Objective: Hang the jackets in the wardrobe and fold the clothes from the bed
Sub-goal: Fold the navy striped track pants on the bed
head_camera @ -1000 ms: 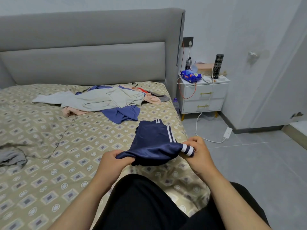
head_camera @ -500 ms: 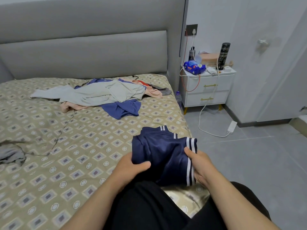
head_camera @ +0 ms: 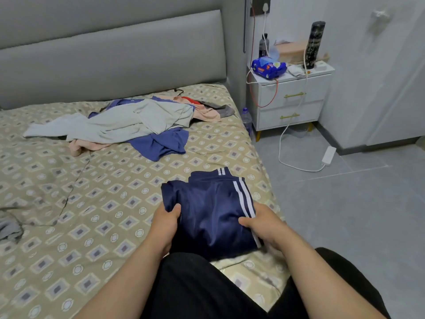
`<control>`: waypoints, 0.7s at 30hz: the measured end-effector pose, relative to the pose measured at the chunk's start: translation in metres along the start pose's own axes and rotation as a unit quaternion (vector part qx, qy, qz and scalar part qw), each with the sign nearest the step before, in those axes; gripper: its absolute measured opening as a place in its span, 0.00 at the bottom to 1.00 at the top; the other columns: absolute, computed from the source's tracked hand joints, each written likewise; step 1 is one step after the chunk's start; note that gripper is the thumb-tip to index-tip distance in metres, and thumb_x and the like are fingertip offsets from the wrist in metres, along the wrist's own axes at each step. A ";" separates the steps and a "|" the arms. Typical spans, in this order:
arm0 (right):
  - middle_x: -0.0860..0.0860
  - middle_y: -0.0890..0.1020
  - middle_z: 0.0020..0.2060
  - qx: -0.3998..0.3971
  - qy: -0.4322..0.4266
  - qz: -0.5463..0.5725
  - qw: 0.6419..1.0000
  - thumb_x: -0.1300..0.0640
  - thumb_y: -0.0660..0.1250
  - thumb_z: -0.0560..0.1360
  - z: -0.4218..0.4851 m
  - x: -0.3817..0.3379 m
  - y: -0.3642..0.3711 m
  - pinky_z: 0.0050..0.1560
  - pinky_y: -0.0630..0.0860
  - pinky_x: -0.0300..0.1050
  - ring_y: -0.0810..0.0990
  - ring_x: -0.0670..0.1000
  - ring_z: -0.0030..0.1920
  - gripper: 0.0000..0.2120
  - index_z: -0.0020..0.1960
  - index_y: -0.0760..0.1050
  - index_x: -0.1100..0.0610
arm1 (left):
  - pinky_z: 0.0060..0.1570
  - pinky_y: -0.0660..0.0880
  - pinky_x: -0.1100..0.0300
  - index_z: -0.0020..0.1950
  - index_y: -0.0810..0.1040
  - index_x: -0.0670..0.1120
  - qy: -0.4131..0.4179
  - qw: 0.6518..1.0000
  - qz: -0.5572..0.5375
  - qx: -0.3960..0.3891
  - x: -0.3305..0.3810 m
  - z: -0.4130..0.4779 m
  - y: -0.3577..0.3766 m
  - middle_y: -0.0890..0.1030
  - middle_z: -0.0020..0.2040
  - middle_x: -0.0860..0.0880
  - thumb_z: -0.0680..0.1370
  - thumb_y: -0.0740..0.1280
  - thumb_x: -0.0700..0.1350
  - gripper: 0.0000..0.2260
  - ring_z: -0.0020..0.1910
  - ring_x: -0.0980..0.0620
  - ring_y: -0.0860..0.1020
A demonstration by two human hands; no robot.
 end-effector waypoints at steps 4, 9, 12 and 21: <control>0.50 0.81 0.52 0.180 -0.053 -0.004 0.982 0.59 0.64 0.80 0.022 -0.012 -0.020 0.51 0.70 0.42 0.79 0.52 0.54 0.10 0.60 0.77 0.54 | 0.52 0.77 0.50 0.53 0.80 0.52 0.031 0.997 -0.039 0.051 0.023 0.042 -0.007 0.83 0.51 0.44 0.81 0.63 0.45 0.07 0.49 0.48 0.81; 0.57 0.79 0.58 0.162 0.092 -0.119 0.975 0.44 0.66 0.76 0.034 0.033 -0.007 0.58 0.75 0.50 0.77 0.62 0.59 0.22 0.61 0.74 0.59 | 0.45 0.75 0.56 0.60 0.79 0.46 -0.134 0.990 -0.011 -0.038 -0.023 0.039 0.020 0.83 0.52 0.47 0.82 0.61 0.56 0.16 0.50 0.48 0.81; 0.55 0.80 0.53 0.136 0.110 -0.164 0.971 0.46 0.67 0.69 0.036 0.039 -0.005 0.54 0.76 0.48 0.78 0.61 0.54 0.19 0.55 0.77 0.56 | 0.45 0.78 0.55 0.62 0.79 0.43 -0.151 0.986 0.019 -0.067 -0.050 0.023 0.027 0.85 0.52 0.45 0.79 0.69 0.50 0.16 0.50 0.45 0.83; 0.54 0.78 0.55 0.219 0.007 -0.061 0.974 0.50 0.65 0.79 0.034 0.026 -0.011 0.53 0.74 0.48 0.78 0.56 0.52 0.12 0.58 0.75 0.57 | 0.40 0.69 0.55 0.52 0.76 0.40 -0.012 0.979 0.185 0.080 -0.026 0.033 -0.001 0.79 0.44 0.46 0.79 0.65 0.41 0.05 0.49 0.42 0.79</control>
Point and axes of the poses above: each hand's wrist, its own z-axis towards the middle knuckle, its own y-axis out of the palm, x = y × z, the point moved 9 cm from there along z, towards the middle knuckle
